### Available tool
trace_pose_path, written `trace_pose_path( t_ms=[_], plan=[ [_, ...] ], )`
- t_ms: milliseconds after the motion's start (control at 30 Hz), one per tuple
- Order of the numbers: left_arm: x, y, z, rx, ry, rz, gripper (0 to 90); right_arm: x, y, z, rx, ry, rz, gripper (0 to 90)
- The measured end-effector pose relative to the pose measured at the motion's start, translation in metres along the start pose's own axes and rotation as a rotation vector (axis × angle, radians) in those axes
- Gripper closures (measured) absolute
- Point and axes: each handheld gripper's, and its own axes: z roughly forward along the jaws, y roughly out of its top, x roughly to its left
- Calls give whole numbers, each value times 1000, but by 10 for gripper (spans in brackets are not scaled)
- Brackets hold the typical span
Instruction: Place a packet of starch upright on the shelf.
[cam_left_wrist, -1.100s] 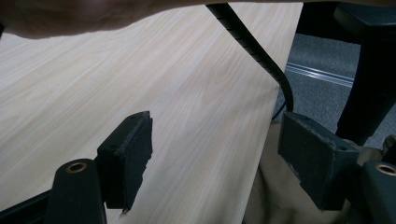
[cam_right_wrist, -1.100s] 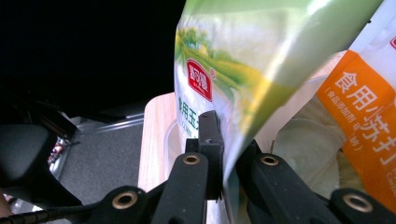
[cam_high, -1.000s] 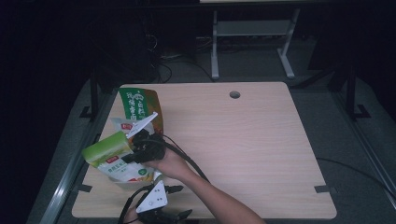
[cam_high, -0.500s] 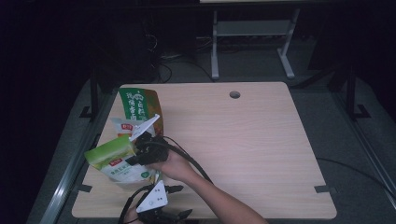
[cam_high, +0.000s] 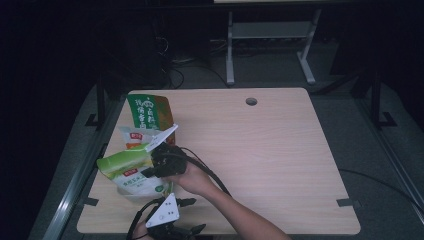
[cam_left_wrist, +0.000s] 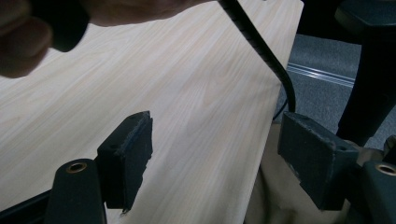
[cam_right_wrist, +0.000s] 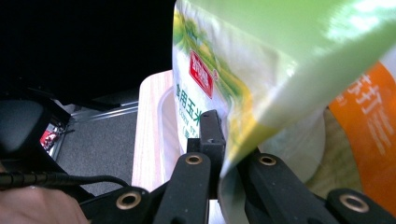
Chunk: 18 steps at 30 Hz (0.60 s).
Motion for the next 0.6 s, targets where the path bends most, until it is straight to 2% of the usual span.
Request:
trace_pose_path(
  t_ms=[133,467,533,567,600],
  plan=[
    [0,-1,1,4,-3,1,262,-5,-9,-3,9,4,12,885],
    [1,-1,2,10,-1,-1,261,-7,-12,-4,7,17,31,873],
    [1,-1,3,12,0,-4,261,-6,-12,-6,0,23,23,840],
    [2,-1,3,11,2,0,261,-7,-12,-9,-9,30,31,763],
    [2,-1,3,12,2,-4,261,-7,-12,-10,-13,47,31,748]
  ],
)
